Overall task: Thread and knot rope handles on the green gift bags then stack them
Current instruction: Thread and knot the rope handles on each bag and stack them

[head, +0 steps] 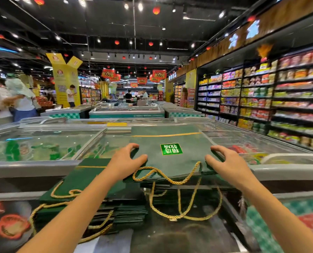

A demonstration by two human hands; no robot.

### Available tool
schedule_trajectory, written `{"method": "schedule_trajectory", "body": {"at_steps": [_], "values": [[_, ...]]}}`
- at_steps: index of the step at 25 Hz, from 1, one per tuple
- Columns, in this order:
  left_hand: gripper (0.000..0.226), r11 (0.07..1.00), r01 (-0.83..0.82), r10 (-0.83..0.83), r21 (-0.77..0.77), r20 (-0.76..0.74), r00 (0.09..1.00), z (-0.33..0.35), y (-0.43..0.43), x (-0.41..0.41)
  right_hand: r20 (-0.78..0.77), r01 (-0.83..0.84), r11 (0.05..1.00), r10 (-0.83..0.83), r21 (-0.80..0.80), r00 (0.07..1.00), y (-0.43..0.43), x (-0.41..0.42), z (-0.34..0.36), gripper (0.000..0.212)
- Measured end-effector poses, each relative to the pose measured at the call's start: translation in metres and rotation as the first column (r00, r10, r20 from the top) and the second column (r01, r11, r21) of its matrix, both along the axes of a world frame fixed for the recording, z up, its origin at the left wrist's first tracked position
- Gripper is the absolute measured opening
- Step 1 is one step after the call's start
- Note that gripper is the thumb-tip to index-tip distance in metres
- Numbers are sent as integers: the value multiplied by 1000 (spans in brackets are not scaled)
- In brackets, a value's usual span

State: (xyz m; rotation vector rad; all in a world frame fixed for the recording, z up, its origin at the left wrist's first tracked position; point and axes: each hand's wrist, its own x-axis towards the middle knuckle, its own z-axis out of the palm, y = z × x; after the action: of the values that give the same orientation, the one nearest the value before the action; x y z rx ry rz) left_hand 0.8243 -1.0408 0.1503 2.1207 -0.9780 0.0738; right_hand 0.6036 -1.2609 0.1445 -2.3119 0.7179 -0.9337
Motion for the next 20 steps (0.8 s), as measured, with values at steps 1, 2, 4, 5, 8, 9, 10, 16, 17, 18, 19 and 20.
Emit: {"method": "schedule_trajectory", "body": {"at_steps": [1,2,4,5,8,9,10,16,17,18,19,20], "values": [[58,999,21,-21,39,2,1000,1,-11,-2,-25,25,1000,-26,-9,999,-8,-4,-1,53],[58,997,41,-42,69,7,999,2,-22,-4,-50,45,999,-46,-17,998,-14,-9,-3,53],[58,991,58,-60,119,15,998,0,-37,-6,-94,69,997,-70,-21,993,-23,-15,-7,53],[58,988,54,-57,143,17,998,-2,-43,-6,-109,77,997,-79,-19,991,-26,-16,-11,52],[59,980,35,-37,195,2,999,-9,-54,-5,-161,96,995,-96,-4,982,-32,-15,-23,50],[59,978,36,-34,206,-9,999,-11,-56,-4,-176,98,995,-96,5,980,-33,-14,-27,50],[60,976,36,-32,213,-22,999,-14,-57,-4,-190,98,995,-93,16,977,-33,-13,-32,50],[63,988,14,-10,152,-25,1000,-29,-52,-3,-205,78,997,-76,-1,976,-28,-9,-43,49],[63,989,17,-12,150,-33,999,-31,-51,-2,-215,70,998,-69,-6,974,-29,-9,-43,49],[63,988,22,-15,154,-45,999,-33,-50,0,-238,60,998,-59,-4,970,-31,-9,-43,49],[63,986,21,-13,168,-46,999,-34,-49,3,-266,52,999,-51,-3,963,-34,-10,-41,50],[62,982,3,2,187,-25,1000,-35,-49,6,-290,48,999,-49,-11,956,-38,-10,-38,50]]}}
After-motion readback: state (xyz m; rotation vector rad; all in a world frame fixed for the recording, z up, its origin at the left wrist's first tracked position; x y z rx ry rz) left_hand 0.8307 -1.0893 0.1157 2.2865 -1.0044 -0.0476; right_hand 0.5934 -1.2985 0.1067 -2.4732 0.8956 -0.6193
